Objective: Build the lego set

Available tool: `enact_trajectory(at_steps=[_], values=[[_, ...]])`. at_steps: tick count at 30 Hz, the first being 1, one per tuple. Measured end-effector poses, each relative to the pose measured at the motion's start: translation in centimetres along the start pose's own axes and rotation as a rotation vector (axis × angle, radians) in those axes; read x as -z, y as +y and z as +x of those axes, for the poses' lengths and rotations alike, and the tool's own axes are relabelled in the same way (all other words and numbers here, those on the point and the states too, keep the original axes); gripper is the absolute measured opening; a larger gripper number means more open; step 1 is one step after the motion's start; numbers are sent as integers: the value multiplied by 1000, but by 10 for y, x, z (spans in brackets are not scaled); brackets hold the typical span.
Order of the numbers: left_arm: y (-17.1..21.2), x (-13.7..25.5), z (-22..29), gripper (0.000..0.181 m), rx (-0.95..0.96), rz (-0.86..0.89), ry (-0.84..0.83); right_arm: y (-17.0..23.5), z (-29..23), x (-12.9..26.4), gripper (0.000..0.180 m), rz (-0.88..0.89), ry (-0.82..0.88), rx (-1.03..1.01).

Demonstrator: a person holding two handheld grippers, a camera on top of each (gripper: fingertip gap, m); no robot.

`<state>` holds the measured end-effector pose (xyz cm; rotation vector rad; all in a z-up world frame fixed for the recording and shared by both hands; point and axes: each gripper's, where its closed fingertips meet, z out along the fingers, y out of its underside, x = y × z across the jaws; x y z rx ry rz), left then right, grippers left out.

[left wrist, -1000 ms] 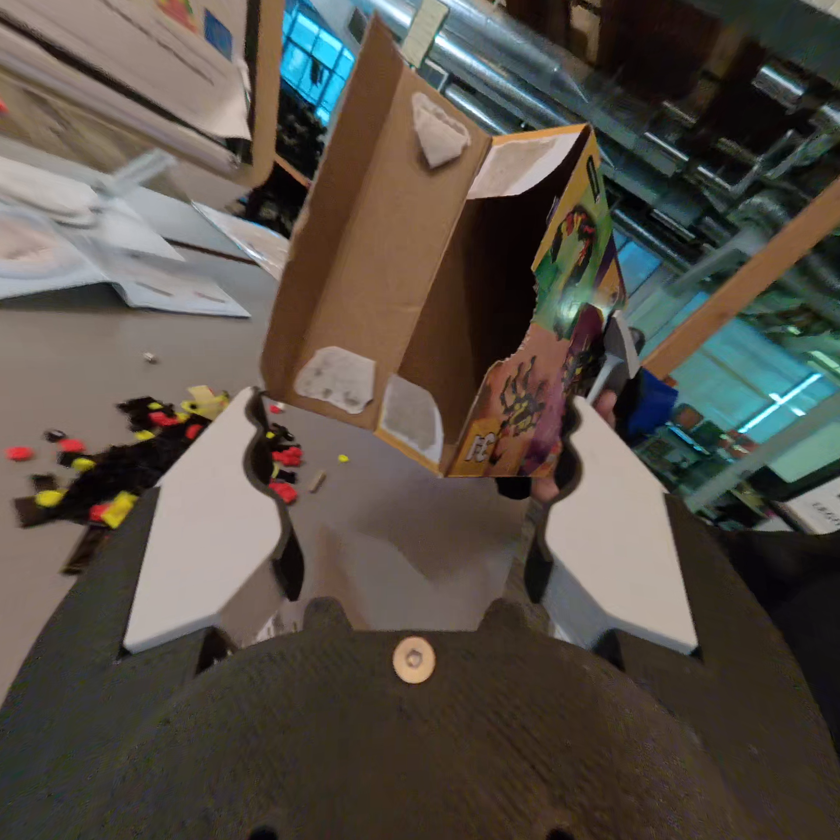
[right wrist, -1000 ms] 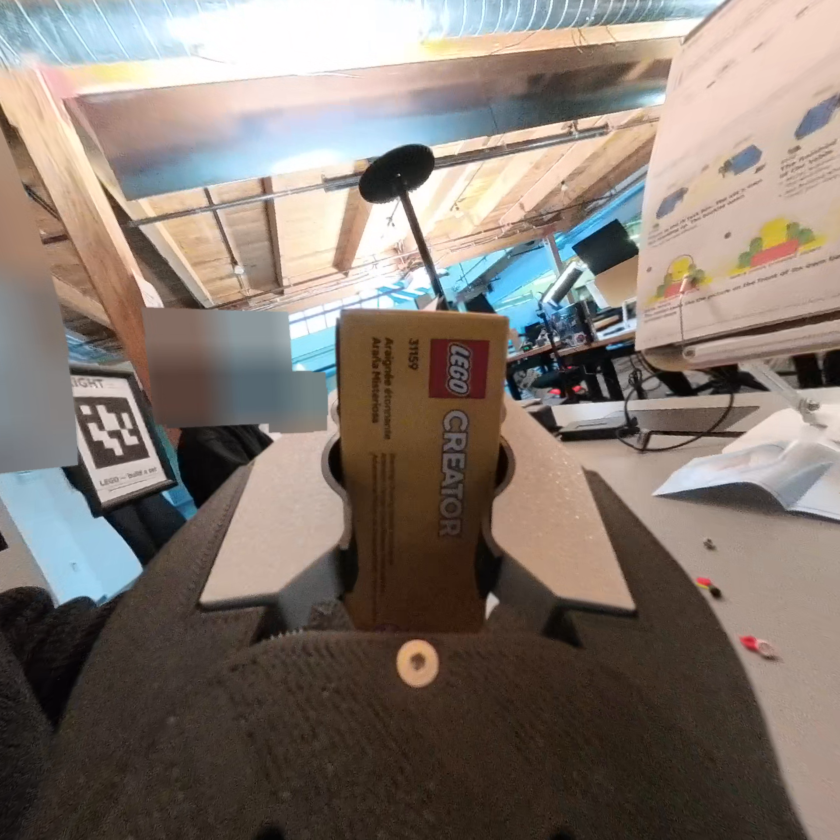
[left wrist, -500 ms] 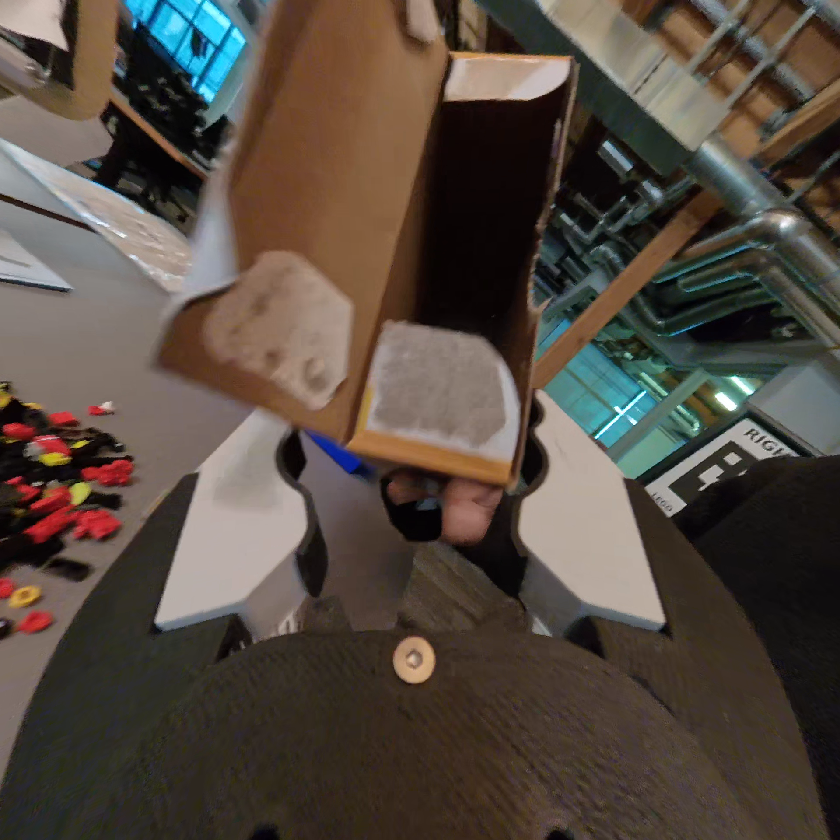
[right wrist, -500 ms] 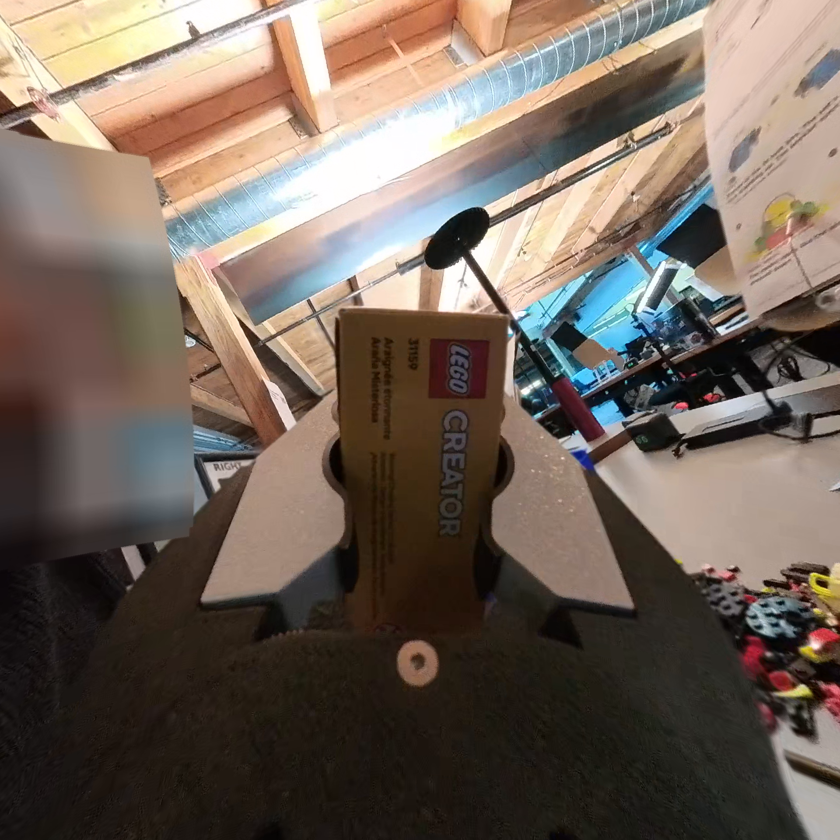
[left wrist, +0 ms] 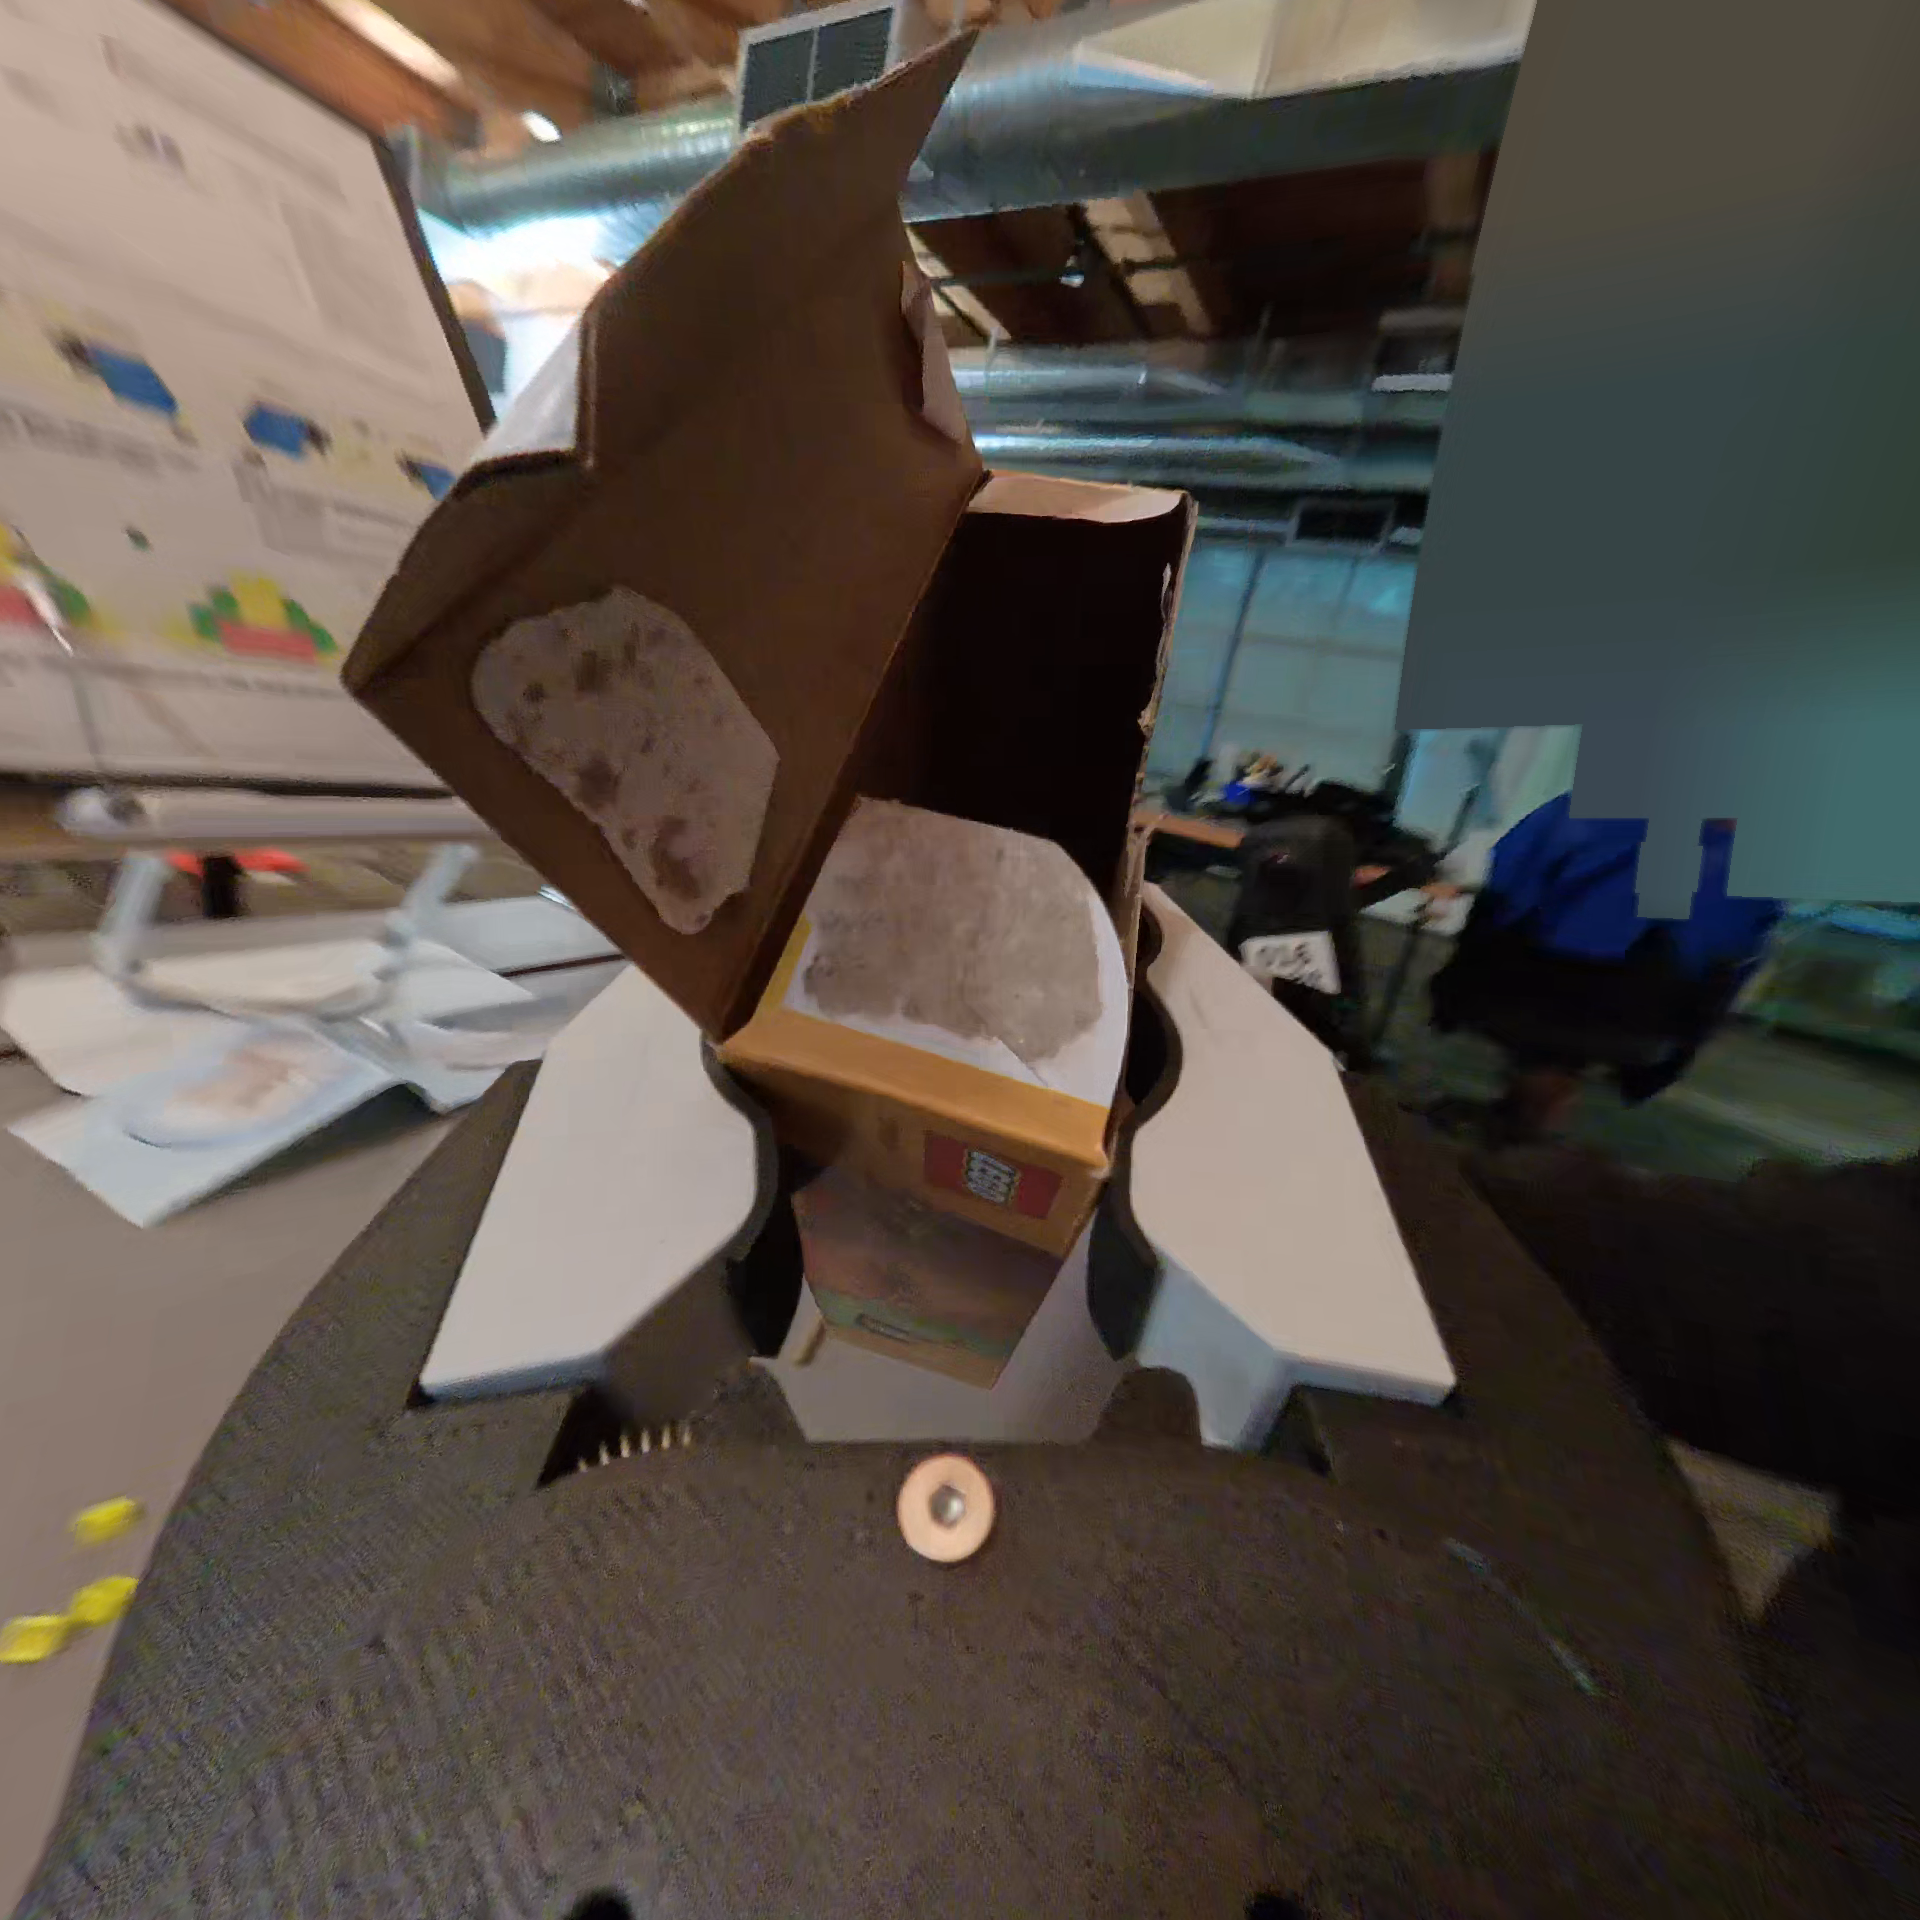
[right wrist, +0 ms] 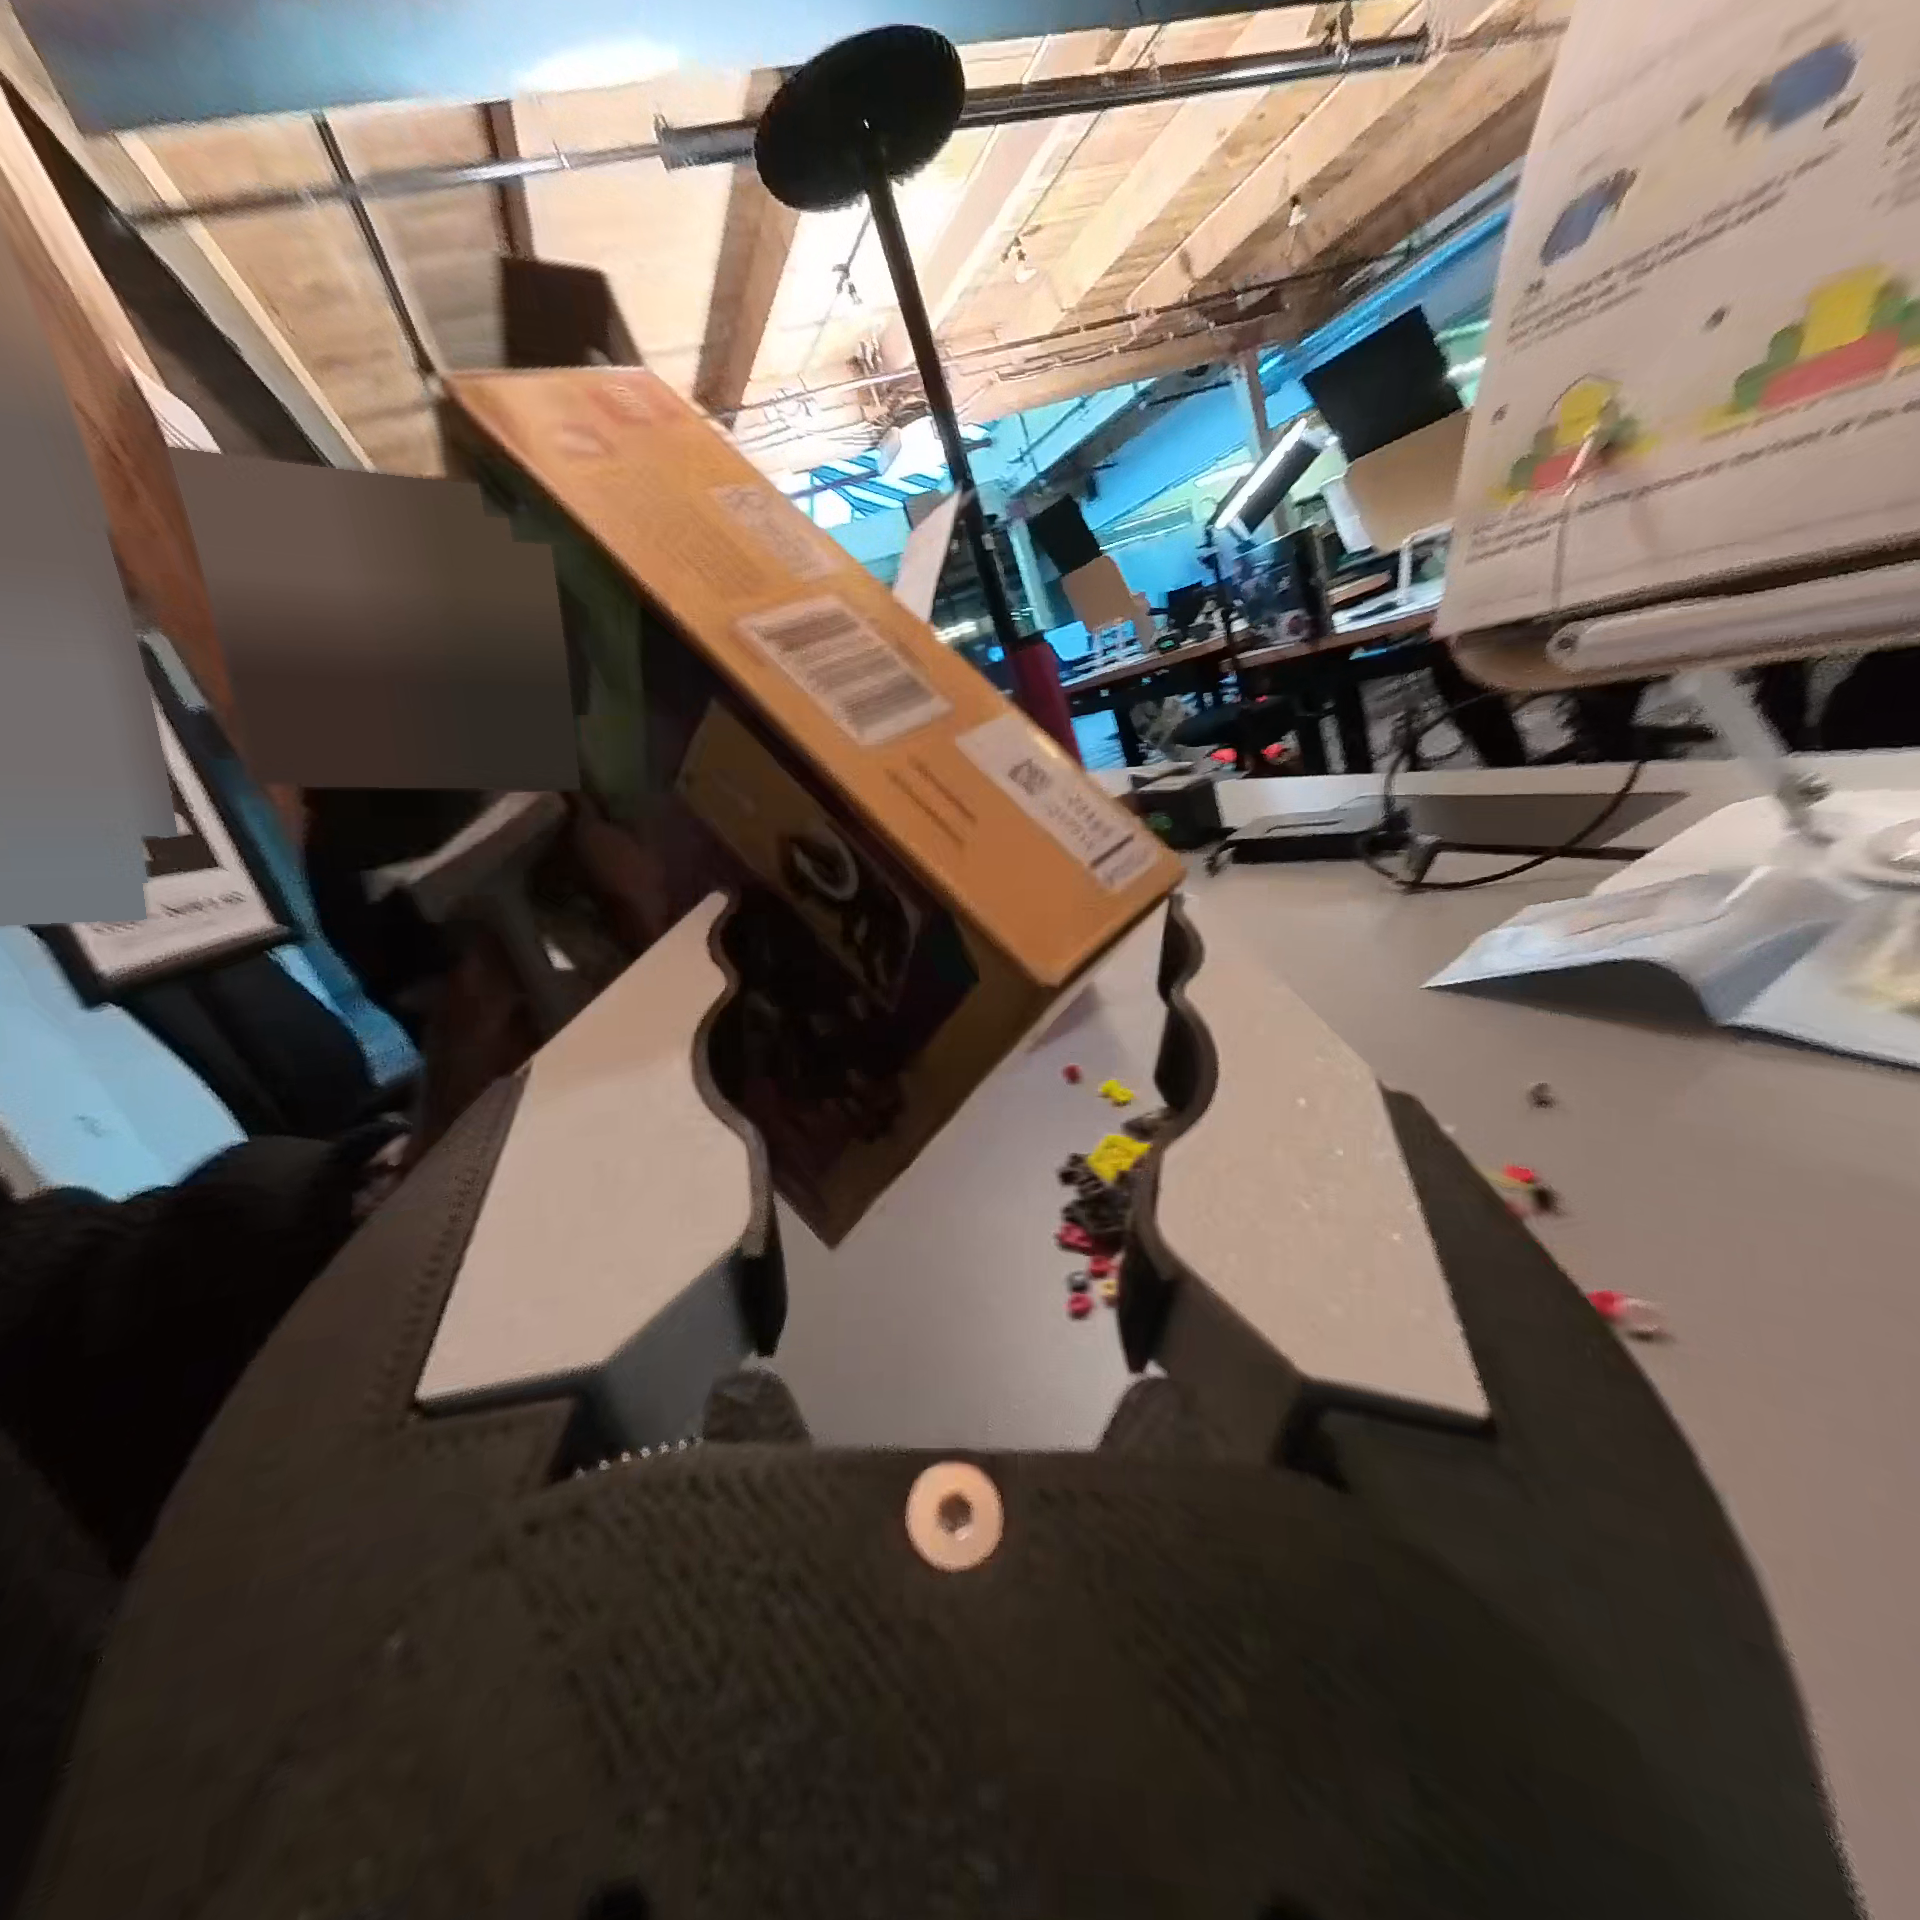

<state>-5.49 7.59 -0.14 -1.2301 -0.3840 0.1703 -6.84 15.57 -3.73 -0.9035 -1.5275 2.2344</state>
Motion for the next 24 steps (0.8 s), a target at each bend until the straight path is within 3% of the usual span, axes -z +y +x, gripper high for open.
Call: enact_trajectory(at_steps=[4,8,17,24], values=[[-7,-3,24,65,-254,-10,-32,-23,1,13,83,2,19,161],[-7,-3,35,65,-418,-27,-87,-52,2,28,71,72,63,273],[-2,-1,27,65,-457,-37,-118,-60,-15,23,64,60,63,400],[-13,5,9,65,-402,-4,-185,-57,-10,24,64,67,78,371]])
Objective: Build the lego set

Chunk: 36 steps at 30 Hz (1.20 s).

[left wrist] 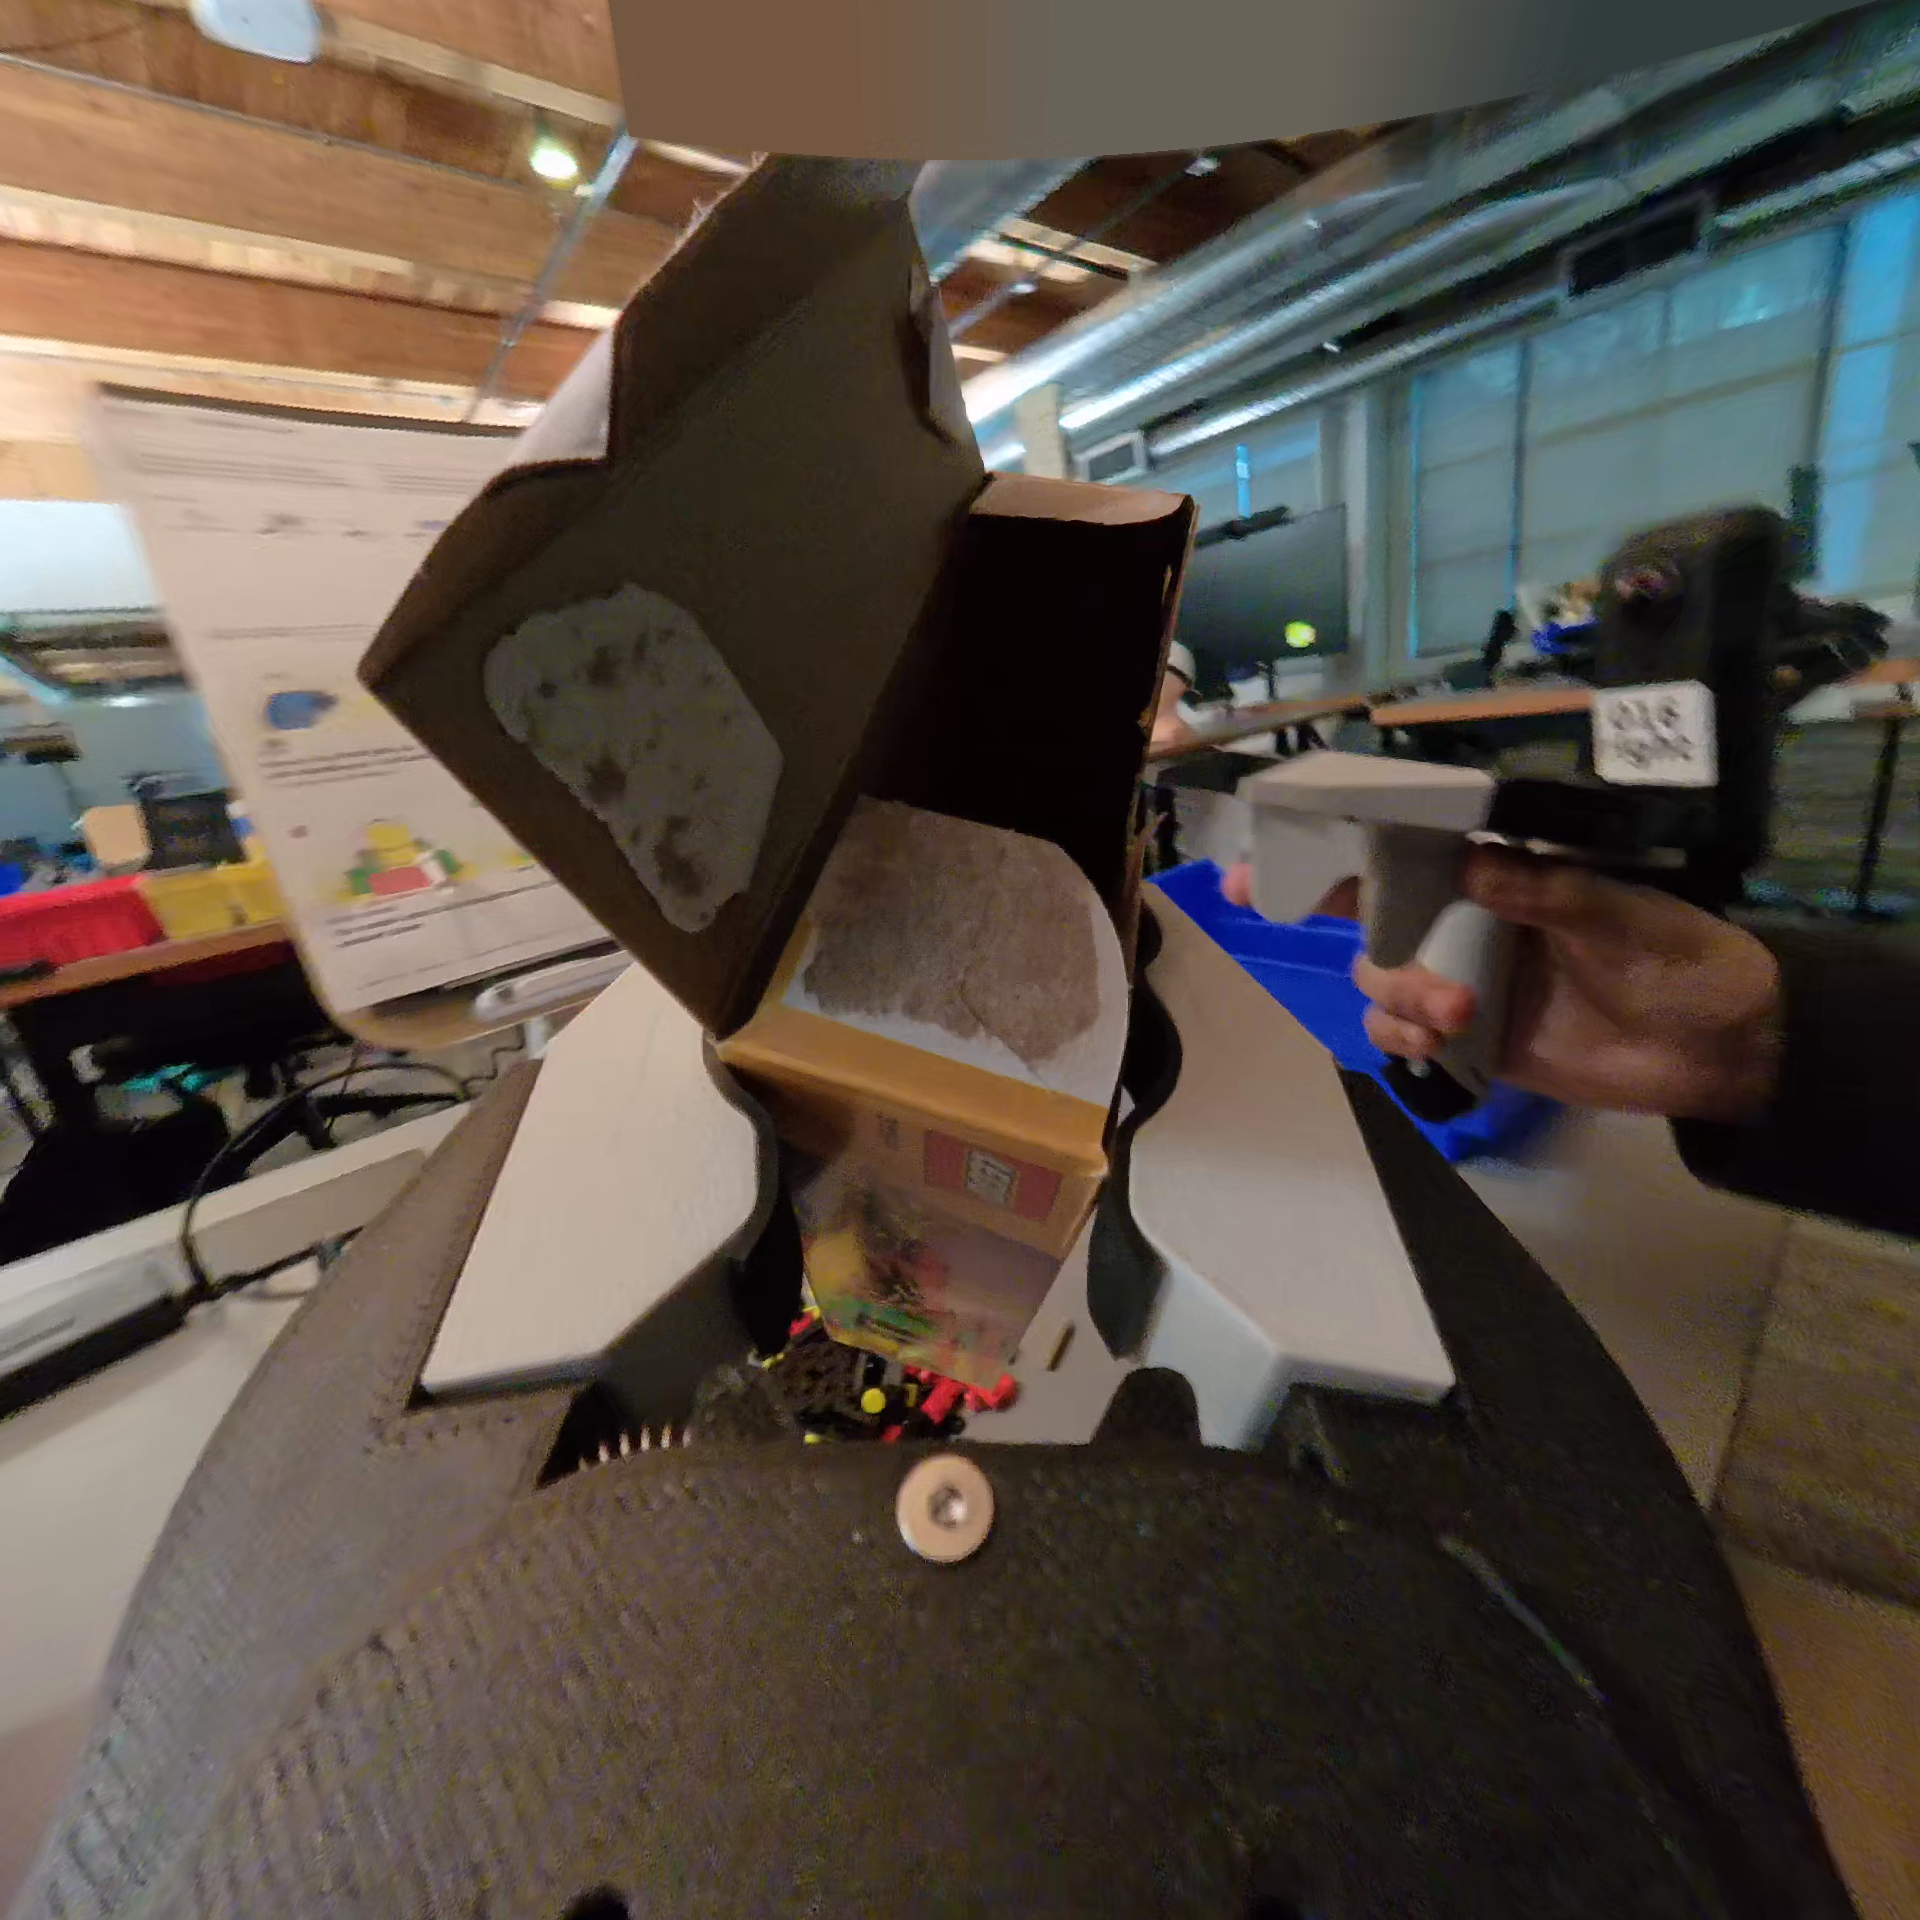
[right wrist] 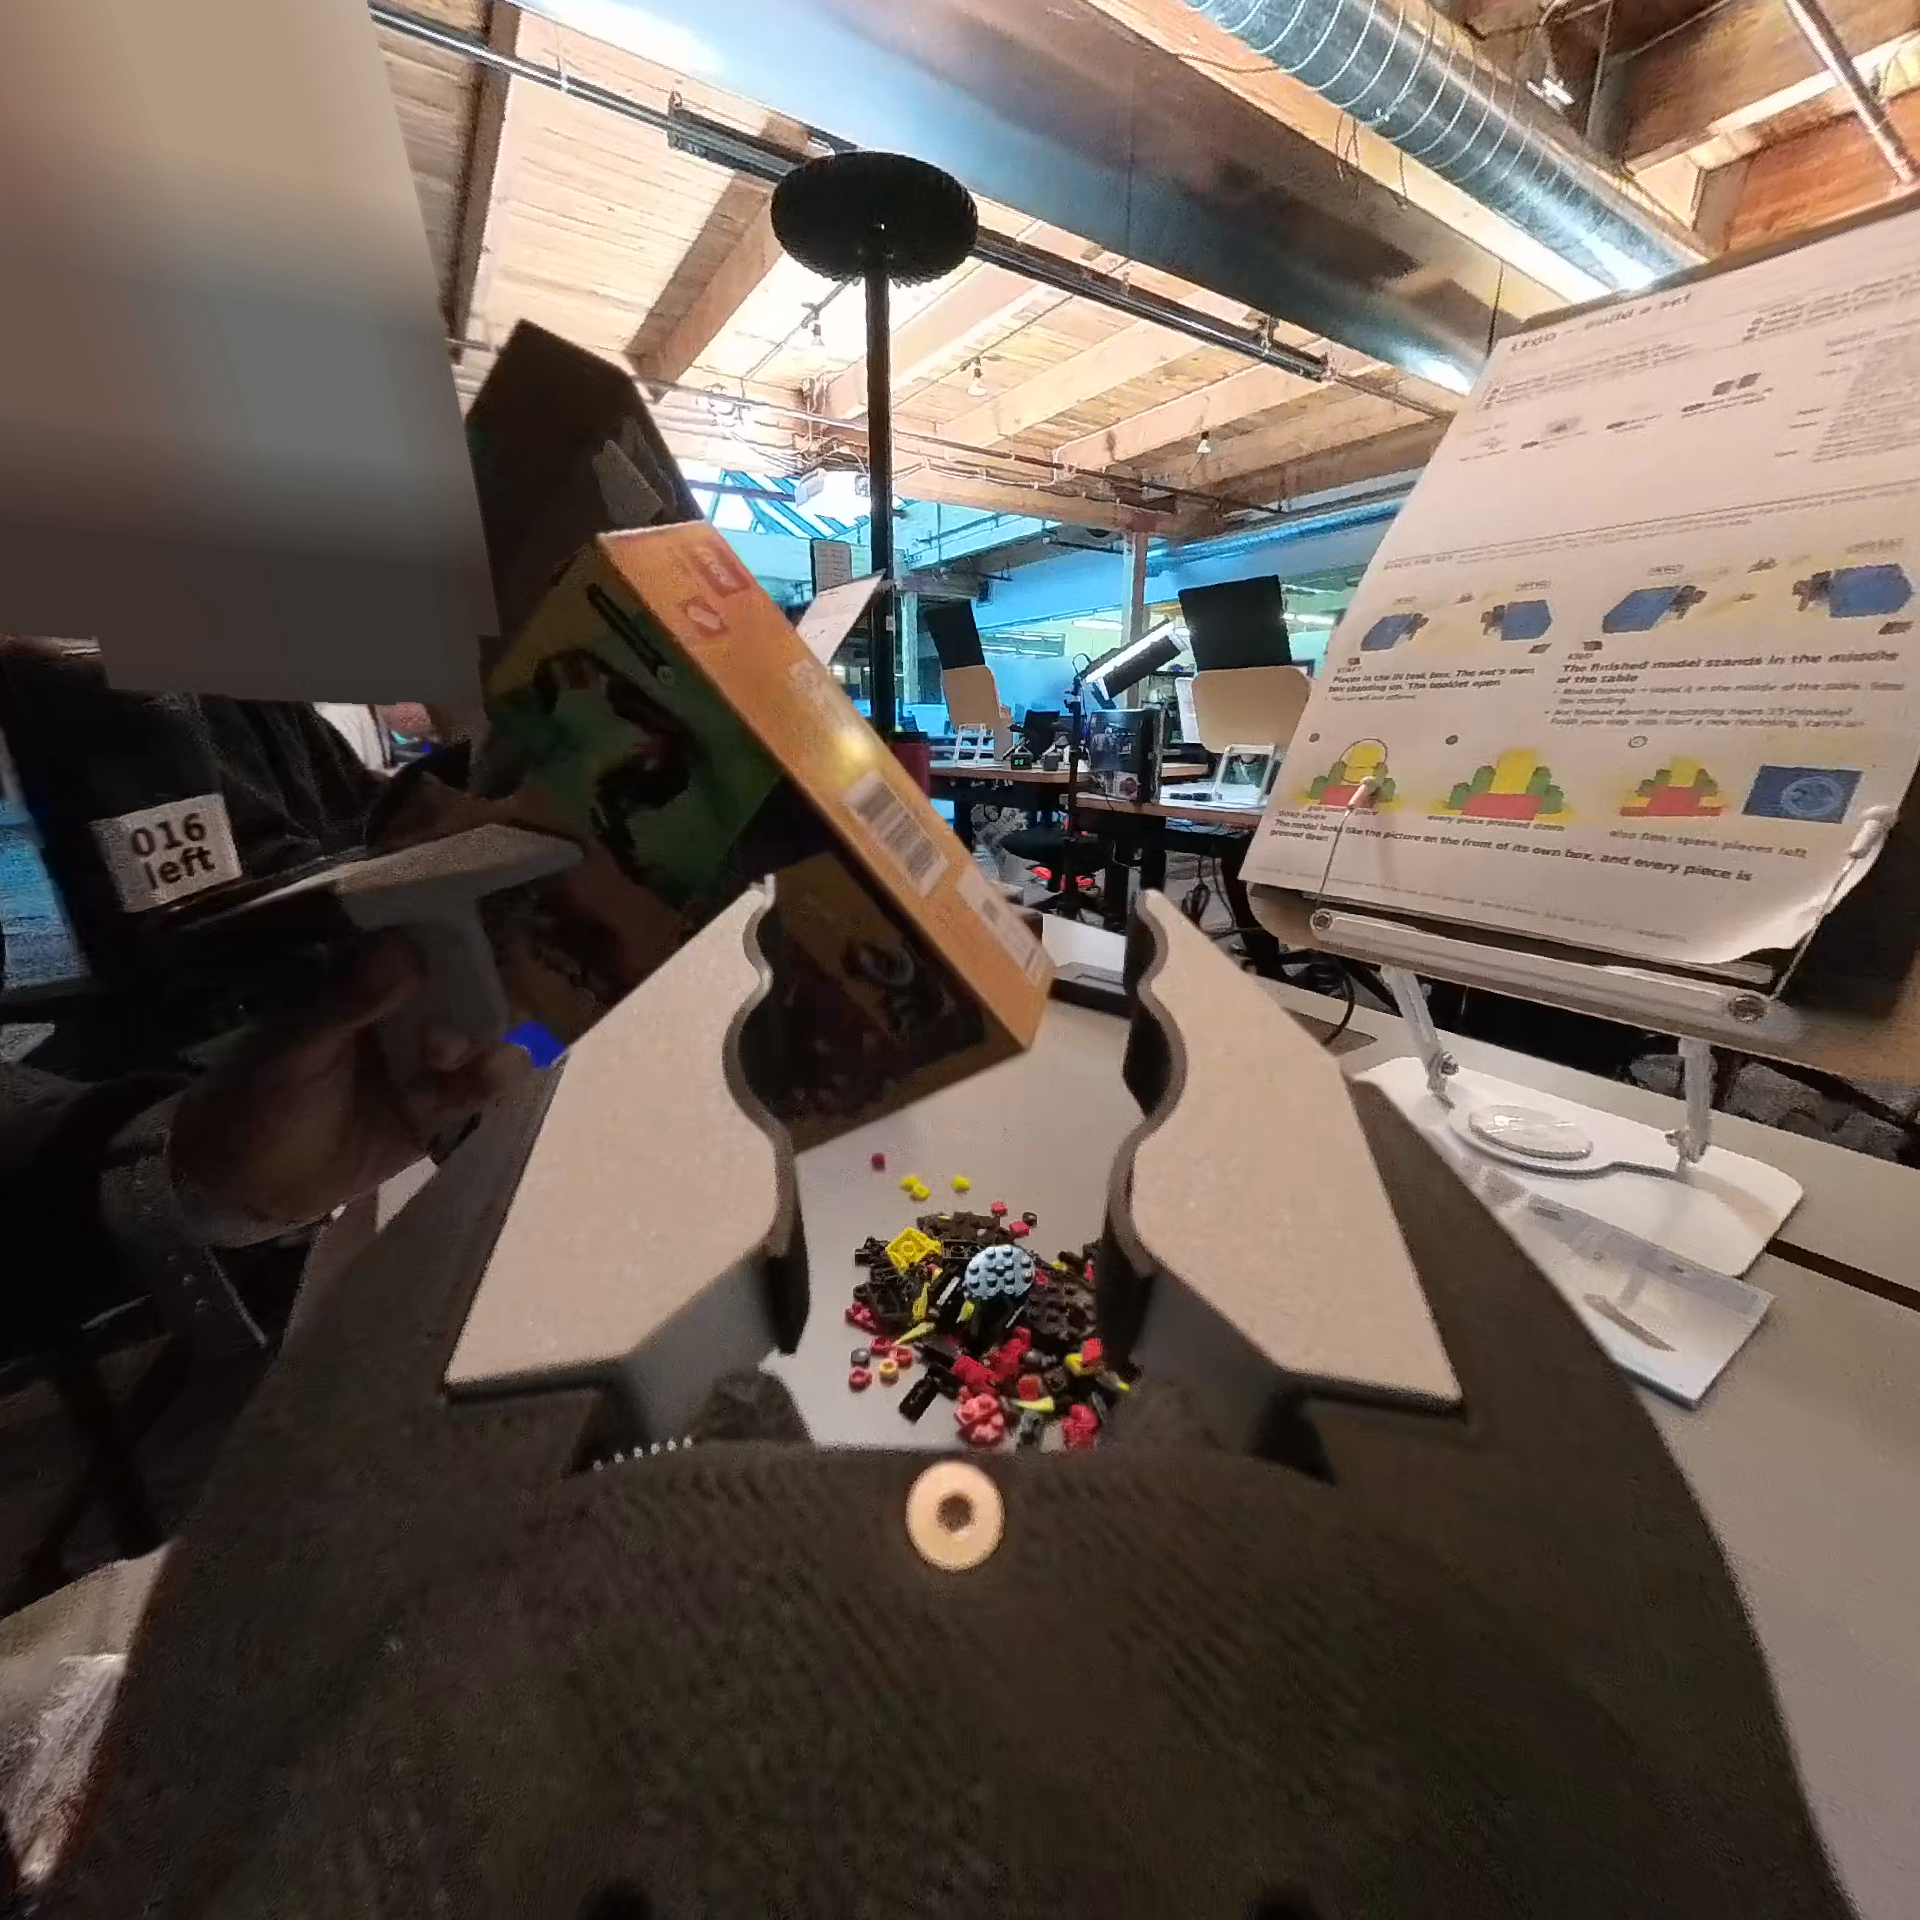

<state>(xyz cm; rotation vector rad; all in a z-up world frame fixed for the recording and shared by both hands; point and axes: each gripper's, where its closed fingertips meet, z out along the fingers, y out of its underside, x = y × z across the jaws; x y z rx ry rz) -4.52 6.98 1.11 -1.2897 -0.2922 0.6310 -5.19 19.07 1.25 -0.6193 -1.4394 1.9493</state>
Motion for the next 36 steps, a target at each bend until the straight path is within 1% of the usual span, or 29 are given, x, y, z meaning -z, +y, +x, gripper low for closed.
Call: enact_trajectory(at_steps=[3,5,9,15,19,22,24,27,29,33,36], values=[[-8,14,-45,65,112,44,-127,5,4,1,61,-1,15,-24],[-9,24,-65,65,144,62,-189,8,7,2,59,-5,23,-28],[-10,36,-87,65,44,51,-324,15,11,1,57,-7,27,-62],[-27,67,-118,64,2,75,-462,25,7,-8,54,-23,-1,-73],[-51,107,-153,64,-48,96,-610,33,0,-19,53,-37,-45,-92],[-68,151,-187,61,-76,103,-756,41,-6,-28,50,-51,-76,-106],[-70,181,-209,64,-69,84,-847,47,-10,-33,50,-62,-97,-120],[-57,218,-238,65,19,39,-944,56,-15,-39,49,-82,-121,-131],[-42,232,-250,65,115,18,-964,61,-19,-41,47,-97,-134,-127],[-15,246,-265,64,273,31,-994,68,-24,-41,43,-118,-142,-103],[3,253,-275,64,332,12,-1037,70,-24,-38,43,-125,-134,-116]])
